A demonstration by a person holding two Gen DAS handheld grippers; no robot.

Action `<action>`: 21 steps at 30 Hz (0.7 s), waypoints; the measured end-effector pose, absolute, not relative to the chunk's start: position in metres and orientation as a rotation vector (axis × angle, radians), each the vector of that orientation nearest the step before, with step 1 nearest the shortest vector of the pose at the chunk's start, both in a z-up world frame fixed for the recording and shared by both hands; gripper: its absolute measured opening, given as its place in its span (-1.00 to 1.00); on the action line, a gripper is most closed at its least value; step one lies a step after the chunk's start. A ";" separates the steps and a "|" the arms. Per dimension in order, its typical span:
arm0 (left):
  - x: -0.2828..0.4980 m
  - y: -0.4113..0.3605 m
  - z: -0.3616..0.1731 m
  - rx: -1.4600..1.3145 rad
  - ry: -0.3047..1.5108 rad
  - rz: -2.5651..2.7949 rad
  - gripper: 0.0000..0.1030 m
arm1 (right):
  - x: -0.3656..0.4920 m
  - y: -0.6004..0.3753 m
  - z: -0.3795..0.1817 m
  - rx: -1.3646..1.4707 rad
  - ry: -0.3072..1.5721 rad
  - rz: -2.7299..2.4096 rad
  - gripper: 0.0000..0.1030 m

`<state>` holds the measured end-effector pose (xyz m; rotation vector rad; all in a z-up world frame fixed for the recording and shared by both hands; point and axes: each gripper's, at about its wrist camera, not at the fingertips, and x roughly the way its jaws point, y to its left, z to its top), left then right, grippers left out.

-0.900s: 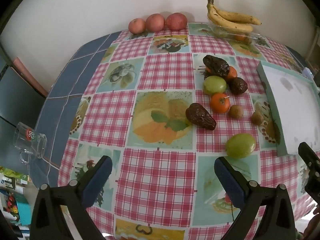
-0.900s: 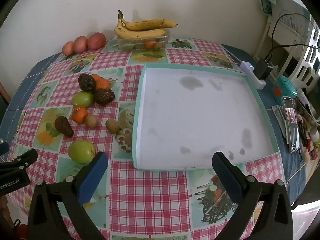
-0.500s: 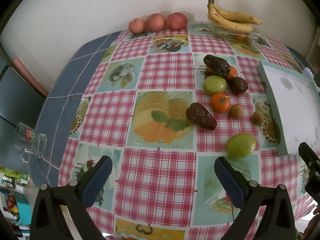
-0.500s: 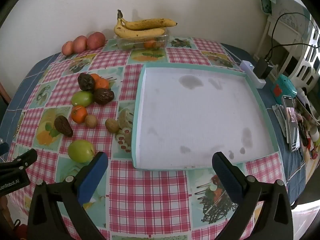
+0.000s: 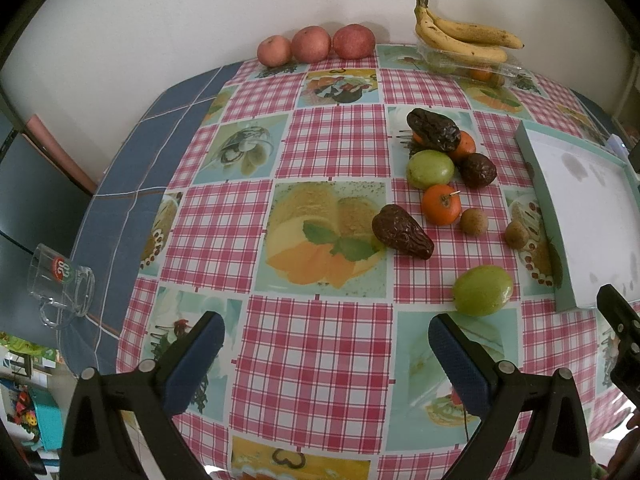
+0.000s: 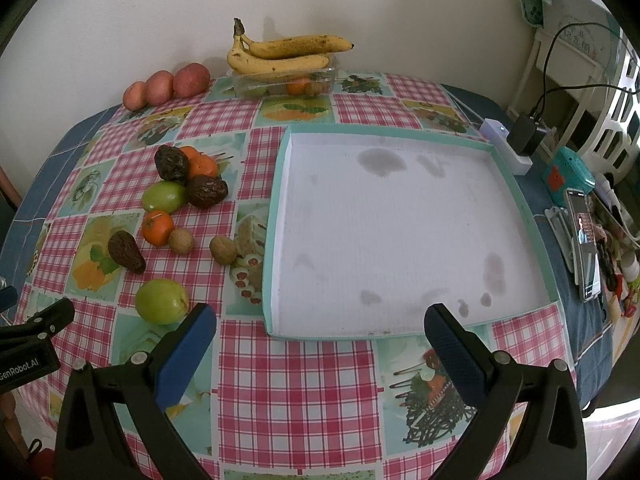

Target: Organize fruits

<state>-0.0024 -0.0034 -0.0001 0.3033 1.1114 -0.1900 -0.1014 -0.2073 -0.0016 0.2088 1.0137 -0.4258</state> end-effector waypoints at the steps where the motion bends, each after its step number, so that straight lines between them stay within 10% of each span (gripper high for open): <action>1: -0.003 -0.004 0.000 0.303 1.112 -0.190 1.00 | -0.101 -0.207 -0.001 0.210 1.015 -0.425 1.00; 21: -0.010 -0.007 -0.002 0.298 1.086 -0.199 1.00 | -0.101 -0.207 -0.001 0.212 1.019 -0.425 1.00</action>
